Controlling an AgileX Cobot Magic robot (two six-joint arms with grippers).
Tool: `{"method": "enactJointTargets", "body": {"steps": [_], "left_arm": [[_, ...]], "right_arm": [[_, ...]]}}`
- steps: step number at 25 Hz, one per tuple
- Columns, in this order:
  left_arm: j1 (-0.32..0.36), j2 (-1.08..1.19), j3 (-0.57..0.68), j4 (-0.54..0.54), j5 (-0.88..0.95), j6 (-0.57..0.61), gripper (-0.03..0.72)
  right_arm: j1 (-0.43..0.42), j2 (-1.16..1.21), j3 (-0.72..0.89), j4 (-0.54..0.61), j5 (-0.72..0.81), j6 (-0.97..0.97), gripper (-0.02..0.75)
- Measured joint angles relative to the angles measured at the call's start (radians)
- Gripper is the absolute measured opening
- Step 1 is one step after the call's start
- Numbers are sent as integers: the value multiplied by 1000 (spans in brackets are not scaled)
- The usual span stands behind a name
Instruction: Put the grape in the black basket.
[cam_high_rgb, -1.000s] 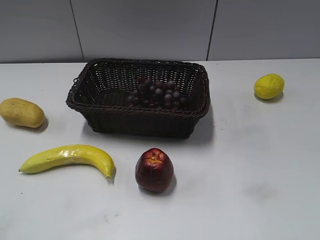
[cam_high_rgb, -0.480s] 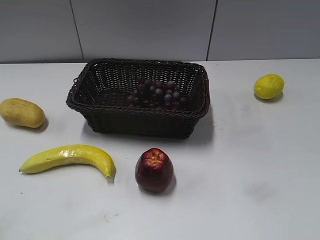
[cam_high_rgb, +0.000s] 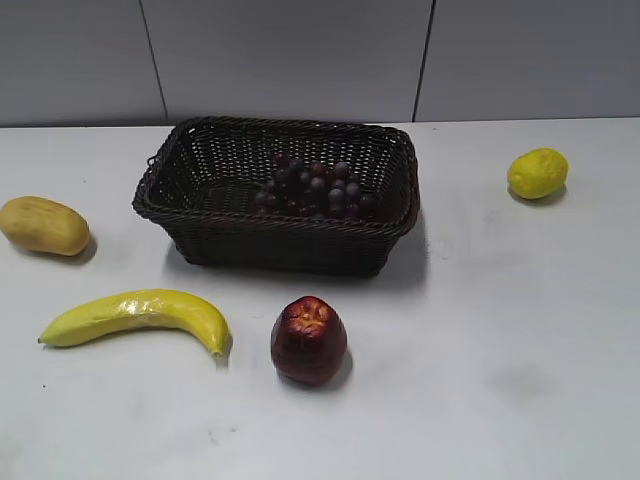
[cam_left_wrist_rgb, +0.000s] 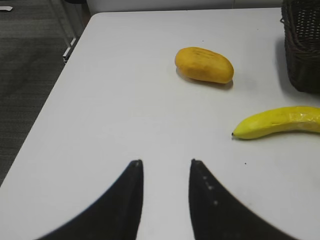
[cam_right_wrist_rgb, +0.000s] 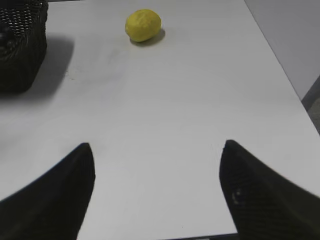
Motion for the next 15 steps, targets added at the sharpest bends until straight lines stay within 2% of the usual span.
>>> {"method": "enactJointTargets", "body": {"steps": [15], "left_arm": [[0,0,0,0,0,0,233]], "right_arm": [[-2,0,0,3,0,0,589]]}}
